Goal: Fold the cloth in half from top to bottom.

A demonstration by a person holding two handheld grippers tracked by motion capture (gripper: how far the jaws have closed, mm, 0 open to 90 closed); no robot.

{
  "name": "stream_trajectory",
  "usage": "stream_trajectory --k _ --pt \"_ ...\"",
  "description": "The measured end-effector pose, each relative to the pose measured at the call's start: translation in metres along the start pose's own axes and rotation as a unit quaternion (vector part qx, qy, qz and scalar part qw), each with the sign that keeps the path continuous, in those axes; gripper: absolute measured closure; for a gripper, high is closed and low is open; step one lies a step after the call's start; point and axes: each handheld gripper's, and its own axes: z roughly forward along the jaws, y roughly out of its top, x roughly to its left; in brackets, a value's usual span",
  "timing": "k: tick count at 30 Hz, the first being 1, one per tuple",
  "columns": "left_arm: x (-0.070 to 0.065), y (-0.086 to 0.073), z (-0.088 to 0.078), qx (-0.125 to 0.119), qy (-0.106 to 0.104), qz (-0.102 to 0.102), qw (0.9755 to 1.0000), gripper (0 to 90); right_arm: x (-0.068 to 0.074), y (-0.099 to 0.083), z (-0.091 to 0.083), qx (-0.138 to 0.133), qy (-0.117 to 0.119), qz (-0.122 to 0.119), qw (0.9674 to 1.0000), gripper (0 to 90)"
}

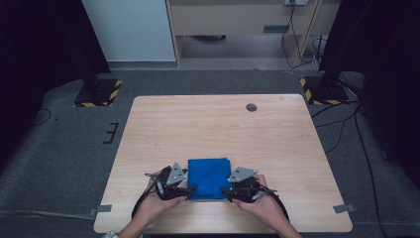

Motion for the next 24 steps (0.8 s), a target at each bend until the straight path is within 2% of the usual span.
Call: stream_trajectory --k 4,7,10,13,17,24 --pt "0.005 0.002 -0.002 -0.015 0.007 -0.023 0.9996 23.8 -0.003 0.002 0.002 -0.011 -0.009 0.005 0.9999 34.6" --pt "0.008 0.002 -0.001 -0.016 0.011 -0.034 0.9992 20.6 -0.005 0.004 0.004 -0.022 -0.018 0.008 0.9996 27.4" --pt "0.01 0.002 -0.001 -0.017 0.012 -0.042 0.9989 17.3 -0.008 0.007 0.005 -0.029 -0.021 0.012 0.9993 21.7" --pt "0.011 0.002 -0.001 -0.019 0.013 -0.045 0.9987 14.9 -0.011 0.009 0.007 -0.025 -0.024 0.023 0.9991 16.7" --pt "0.013 0.003 -0.001 -0.026 0.017 -0.049 0.9983 13.7 -0.012 0.012 0.009 -0.03 -0.023 0.027 0.9989 11.8" --pt "0.024 0.005 -0.001 -0.036 0.027 -0.065 0.9968 13.1 -0.017 0.018 0.011 -0.042 -0.014 0.023 0.9988 9.3"
